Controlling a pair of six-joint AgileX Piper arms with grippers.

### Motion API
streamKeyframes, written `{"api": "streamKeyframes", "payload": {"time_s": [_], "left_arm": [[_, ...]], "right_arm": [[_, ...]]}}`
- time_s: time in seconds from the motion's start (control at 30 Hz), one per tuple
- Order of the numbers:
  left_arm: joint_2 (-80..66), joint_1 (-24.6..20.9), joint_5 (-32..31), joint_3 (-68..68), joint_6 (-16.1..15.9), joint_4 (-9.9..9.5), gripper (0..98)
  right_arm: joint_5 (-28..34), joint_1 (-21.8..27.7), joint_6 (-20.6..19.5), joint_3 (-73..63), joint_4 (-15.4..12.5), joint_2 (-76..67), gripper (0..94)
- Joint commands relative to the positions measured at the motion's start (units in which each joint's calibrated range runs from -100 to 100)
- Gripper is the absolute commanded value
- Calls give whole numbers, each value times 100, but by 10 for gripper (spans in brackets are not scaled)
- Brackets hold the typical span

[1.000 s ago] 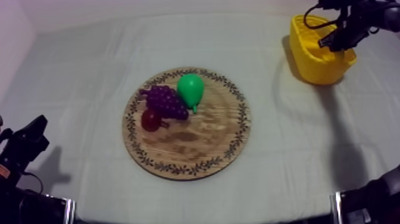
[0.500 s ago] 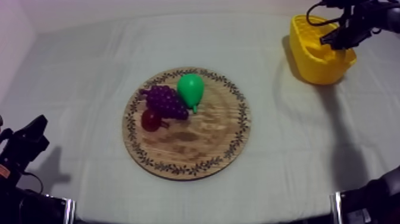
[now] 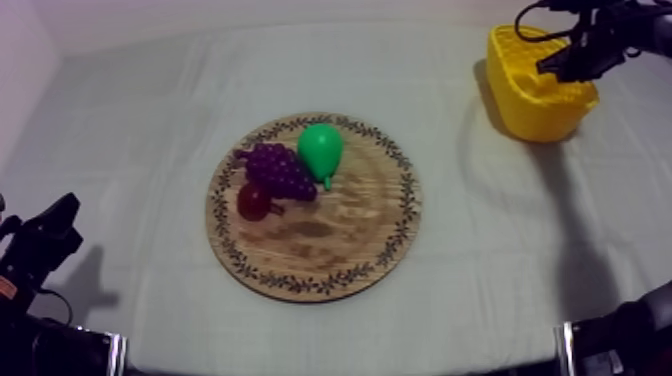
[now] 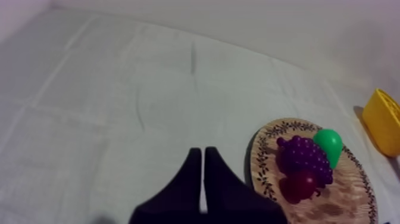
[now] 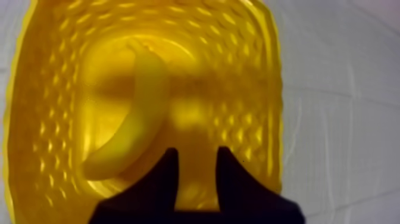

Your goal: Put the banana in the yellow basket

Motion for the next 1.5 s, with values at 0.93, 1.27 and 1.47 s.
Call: {"api": "streamKeyframes", "payload": {"time_s": [0.93, 1.27, 1.47], "left_arm": [[0, 1, -1, -3, -1, -1, 1], [0, 1, -1, -3, -1, -1, 1], [0, 1, -1, -3, -3, -1, 1]], "right_arm": [[-2631, 174, 2300, 4995, -3727, -4927, 4], [-1786, 96, 2580, 6791, -4074, -7825, 4], [-829, 54, 1524, 7203, -3132, -9004, 3]]}}
